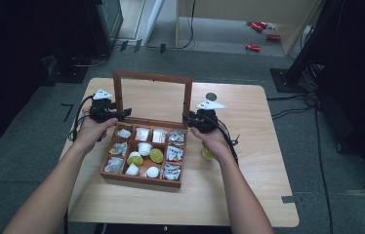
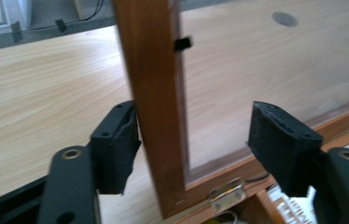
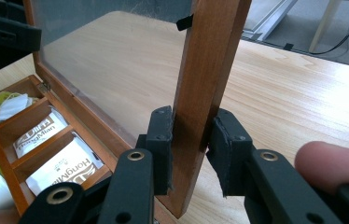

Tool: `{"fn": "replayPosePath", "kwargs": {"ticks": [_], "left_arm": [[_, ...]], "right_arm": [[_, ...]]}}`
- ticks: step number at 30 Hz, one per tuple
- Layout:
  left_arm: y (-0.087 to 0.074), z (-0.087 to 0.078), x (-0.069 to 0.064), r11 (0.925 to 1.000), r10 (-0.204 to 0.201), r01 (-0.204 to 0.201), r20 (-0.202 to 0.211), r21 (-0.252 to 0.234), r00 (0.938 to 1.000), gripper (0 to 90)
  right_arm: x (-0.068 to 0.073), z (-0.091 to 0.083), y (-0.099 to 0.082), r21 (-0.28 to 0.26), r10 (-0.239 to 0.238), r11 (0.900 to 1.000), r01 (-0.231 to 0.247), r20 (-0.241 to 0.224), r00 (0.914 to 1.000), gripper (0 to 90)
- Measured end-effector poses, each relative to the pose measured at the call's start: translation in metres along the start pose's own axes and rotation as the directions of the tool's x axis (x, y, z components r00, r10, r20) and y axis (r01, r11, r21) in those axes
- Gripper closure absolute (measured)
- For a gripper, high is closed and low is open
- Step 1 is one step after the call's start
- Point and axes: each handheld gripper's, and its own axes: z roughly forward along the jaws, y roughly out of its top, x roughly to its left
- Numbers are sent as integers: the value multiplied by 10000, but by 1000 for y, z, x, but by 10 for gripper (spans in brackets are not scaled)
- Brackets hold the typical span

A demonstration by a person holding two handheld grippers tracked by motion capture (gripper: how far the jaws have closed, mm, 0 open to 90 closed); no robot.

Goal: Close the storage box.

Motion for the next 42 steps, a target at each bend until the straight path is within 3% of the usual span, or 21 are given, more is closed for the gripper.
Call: {"fn": "replayPosePath", "kwargs": {"ticks": [8,11,18,25,42], "left_arm": [[-3,-9,-2,9999,111,-111,-26,-107,9999,382],[-5,-14,-4,9997,-119,122,110,-209,9999,377],[-8,-23,-11,9997,11,-11,-21,-244,10000,370],[-13,-32,-15,9994,1,1,57,-357,10000,356],[-27,-40,-18,9995,-147,145,-68,-282,9999,358]], "right_arm": [[6,-4,2,145,-293,9995,291,160,9994,709],[8,-5,3,199,-194,9996,191,161,9997,692],[22,-13,10,213,321,9993,-317,-179,9993,530],[30,-30,17,-248,722,9970,-737,-575,9957,531],[41,-47,21,-178,1066,9940,-1077,-545,9928,509]]}}
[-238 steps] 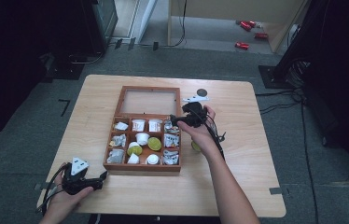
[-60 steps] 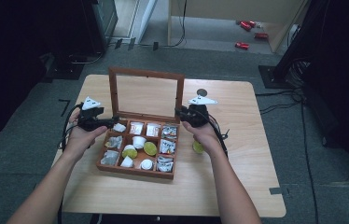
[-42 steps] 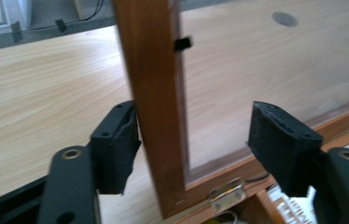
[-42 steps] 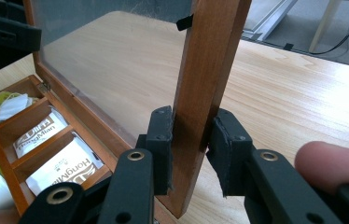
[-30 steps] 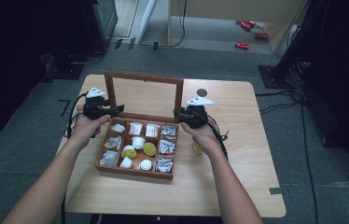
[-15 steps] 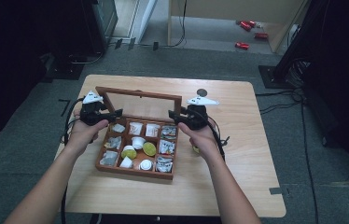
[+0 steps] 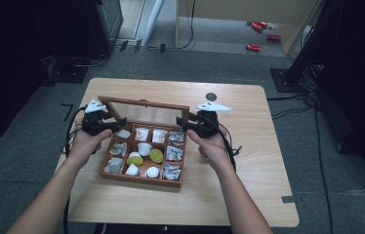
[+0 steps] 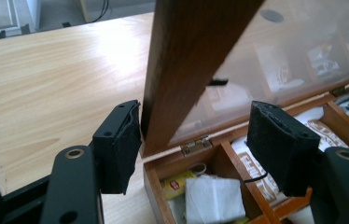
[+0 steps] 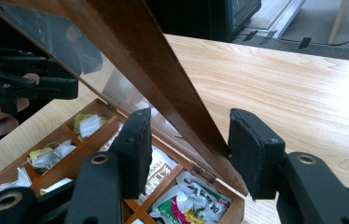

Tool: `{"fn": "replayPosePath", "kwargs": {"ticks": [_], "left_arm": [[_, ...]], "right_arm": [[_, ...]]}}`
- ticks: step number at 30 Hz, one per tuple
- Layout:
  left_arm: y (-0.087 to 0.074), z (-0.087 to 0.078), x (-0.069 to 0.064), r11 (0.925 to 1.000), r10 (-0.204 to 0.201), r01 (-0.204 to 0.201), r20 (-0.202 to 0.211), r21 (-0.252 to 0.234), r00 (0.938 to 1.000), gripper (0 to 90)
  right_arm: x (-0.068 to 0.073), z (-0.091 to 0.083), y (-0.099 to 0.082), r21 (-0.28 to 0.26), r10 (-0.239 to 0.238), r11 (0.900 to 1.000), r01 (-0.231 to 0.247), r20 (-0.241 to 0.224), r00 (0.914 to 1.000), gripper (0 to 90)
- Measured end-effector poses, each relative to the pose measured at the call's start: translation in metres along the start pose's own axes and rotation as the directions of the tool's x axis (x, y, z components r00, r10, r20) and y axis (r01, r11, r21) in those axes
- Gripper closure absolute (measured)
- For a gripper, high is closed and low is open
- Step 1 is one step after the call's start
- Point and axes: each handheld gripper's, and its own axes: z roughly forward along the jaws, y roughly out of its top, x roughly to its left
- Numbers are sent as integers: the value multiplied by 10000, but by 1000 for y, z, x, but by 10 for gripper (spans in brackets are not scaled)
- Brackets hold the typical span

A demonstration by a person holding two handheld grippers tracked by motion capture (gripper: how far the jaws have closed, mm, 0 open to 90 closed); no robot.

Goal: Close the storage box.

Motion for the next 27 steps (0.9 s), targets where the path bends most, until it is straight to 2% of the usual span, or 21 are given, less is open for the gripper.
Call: {"fn": "replayPosePath", "kwargs": {"ticks": [11,16,21,25,27], "left_arm": [[-17,-23,-6,9997,29,-29,-8,-227,10000,348],[-21,-33,-9,9994,-4,4,6,-337,10000,348],[-23,-44,-15,9987,153,-150,48,-496,9999,346],[-25,-52,-20,9975,421,-428,-136,-559,9990,342],[-27,-56,-22,9972,404,-409,-93,-622,9991,341]], "right_arm": [[5,-4,-2,29,34,10000,-34,146,9999,500],[10,-6,-1,130,-223,9997,223,14,9998,466],[15,-7,-2,225,-394,9990,392,65,9992,448],[18,-11,-5,94,-274,9996,274,19,9996,433],[20,-13,-7,56,-258,9997,258,-5,9997,424]]}}
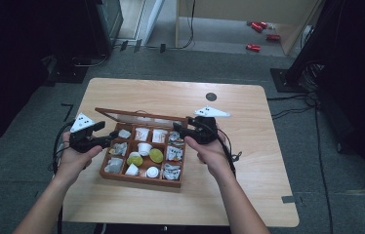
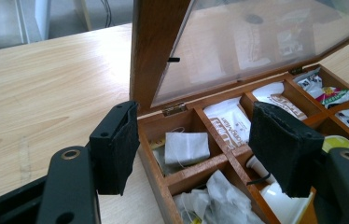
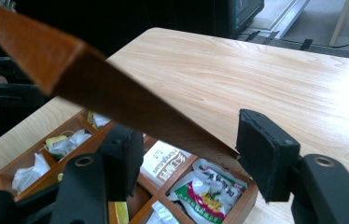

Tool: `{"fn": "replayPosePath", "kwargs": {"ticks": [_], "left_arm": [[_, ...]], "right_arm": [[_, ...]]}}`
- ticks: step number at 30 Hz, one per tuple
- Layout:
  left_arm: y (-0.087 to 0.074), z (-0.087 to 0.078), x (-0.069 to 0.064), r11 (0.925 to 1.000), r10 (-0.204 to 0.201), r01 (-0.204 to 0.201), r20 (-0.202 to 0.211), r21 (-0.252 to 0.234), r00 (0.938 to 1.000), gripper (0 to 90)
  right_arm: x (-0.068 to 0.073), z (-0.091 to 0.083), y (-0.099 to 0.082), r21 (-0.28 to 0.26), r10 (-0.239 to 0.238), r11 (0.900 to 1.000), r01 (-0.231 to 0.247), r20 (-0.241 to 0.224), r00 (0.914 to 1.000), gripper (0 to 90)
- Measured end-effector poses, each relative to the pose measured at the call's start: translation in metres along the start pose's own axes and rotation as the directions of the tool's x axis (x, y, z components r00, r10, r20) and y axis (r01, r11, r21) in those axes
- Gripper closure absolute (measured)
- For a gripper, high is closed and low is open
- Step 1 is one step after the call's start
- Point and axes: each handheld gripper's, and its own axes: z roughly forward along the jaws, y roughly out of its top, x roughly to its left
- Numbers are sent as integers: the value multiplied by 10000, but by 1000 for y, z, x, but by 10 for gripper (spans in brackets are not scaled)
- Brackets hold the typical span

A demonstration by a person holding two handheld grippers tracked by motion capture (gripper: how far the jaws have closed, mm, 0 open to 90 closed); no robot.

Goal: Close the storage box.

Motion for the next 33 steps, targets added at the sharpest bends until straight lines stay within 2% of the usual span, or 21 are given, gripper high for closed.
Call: {"fn": "replayPosePath", "kwargs": {"ticks": [10,13,16,22,25,33], "left_arm": [[-11,-21,-14,9998,38,-35,153,-188,9999,334],[-14,-26,-17,9997,148,-146,125,-189,9998,333],[-17,-27,-20,9993,344,-345,-83,-127,9994,331],[-26,-29,-22,9996,271,-272,-24,-65,9996,329],[-29,-30,-24,9994,352,-353,-29,-55,9994,328],[-38,-38,-27,9991,426,-426,19,63,9991,325]], "right_arm": [[11,-6,-15,181,-418,9990,414,238,9988,371],[12,-8,-19,157,-326,9994,324,160,9993,369],[12,-9,-23,99,-300,9995,299,100,9995,362],[16,-10,-35,258,-263,9993,262,34,9996,338],[18,-11,-40,264,-296,9992,291,201,9994,318],[23,-14,-56,387,-300,9988,289,290,9991,319]]}}
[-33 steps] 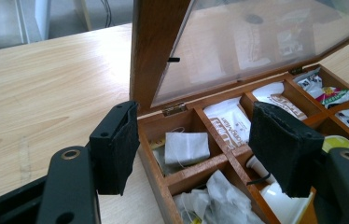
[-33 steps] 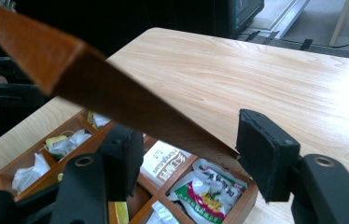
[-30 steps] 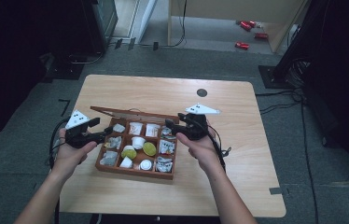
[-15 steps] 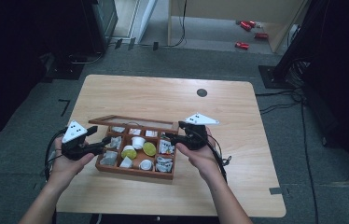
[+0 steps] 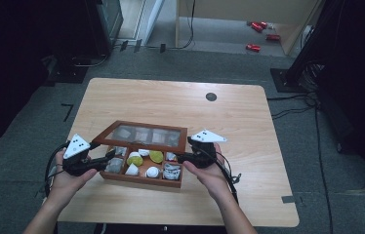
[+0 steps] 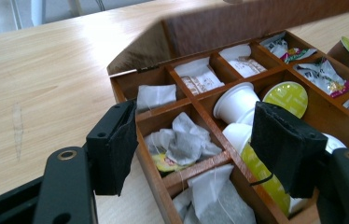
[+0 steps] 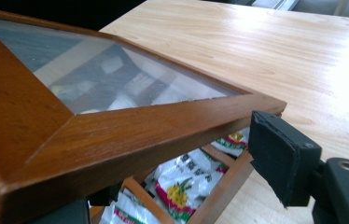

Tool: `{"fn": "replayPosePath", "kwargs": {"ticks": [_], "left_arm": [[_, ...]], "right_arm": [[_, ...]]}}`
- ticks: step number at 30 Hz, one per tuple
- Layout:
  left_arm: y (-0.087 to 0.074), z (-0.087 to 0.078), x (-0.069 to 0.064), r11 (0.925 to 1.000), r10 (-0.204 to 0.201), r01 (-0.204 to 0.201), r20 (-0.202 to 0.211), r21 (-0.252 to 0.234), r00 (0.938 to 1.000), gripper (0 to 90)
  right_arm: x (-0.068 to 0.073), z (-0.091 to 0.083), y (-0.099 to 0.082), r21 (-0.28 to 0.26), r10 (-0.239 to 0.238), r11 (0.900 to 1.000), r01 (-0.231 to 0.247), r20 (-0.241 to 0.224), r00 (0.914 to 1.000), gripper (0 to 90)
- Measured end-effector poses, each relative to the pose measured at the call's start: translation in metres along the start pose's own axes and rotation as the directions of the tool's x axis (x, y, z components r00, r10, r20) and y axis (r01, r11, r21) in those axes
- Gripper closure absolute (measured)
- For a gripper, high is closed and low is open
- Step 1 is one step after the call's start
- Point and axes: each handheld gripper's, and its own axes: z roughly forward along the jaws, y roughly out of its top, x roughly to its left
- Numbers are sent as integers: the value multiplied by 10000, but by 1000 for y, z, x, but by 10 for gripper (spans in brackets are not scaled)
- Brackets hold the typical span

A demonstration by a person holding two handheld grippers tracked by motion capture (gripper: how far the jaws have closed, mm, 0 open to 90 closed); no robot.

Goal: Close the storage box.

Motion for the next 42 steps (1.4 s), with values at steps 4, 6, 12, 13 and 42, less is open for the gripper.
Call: {"fn": "replayPosePath", "kwargs": {"ticks": [4,6,12,13,42], "left_arm": [[-2,-5,-2,10000,17,-17,35,-71,10000,325],[-3,-7,-3,10000,5,-4,48,-97,10000,325],[-5,-11,-2,9998,-41,43,68,-174,10000,325],[-5,-12,-2,9998,-59,60,88,-180,9999,325],[-25,-27,-10,9997,210,-212,186,113,9996,326]], "right_arm": [[1,-3,-7,48,20,10000,-20,4,10000,318],[2,-4,-10,66,26,10000,-26,-20,10000,318],[3,-4,-18,200,-178,9996,178,18,9998,318],[4,-4,-19,207,-191,9996,191,7,9998,318],[24,-9,-47,311,-905,9955,899,191,9957,335]]}}
